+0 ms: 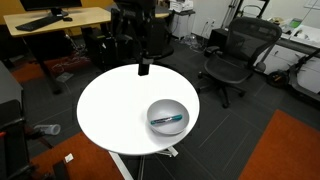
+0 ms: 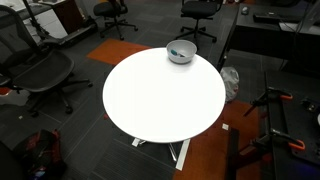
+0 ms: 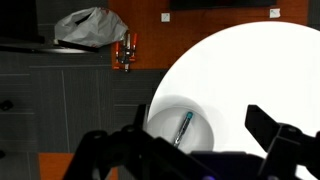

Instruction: Pick up the marker from the table and put it in the bowl

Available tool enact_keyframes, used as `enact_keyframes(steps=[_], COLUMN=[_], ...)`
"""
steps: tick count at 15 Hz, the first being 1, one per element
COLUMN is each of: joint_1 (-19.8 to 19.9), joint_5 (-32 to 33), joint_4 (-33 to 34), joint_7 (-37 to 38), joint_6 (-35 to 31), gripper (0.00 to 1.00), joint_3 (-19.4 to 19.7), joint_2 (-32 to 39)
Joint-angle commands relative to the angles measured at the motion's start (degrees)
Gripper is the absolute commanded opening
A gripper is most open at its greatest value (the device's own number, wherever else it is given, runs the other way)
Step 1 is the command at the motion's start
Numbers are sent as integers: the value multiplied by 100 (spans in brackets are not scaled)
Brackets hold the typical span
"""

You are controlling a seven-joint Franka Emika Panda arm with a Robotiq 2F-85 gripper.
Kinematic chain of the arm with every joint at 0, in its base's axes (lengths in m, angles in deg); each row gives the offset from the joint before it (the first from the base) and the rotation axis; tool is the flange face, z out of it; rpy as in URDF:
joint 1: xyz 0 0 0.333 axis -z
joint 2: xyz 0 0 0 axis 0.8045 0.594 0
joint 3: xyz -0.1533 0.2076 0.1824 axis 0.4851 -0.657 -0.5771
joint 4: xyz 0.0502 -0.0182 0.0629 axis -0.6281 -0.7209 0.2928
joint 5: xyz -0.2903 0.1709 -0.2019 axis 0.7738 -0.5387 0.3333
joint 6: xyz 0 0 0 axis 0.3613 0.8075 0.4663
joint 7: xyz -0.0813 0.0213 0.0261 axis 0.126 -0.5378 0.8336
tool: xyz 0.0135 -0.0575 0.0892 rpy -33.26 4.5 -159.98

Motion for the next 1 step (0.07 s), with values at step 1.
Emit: enact_keyframes(steps=[1], joint_1=[57], joint_5=[7], joint_4=[15], joint_7=[3], joint_6=[17], gripper=[100], joint_3=[-60], joint_2=[7])
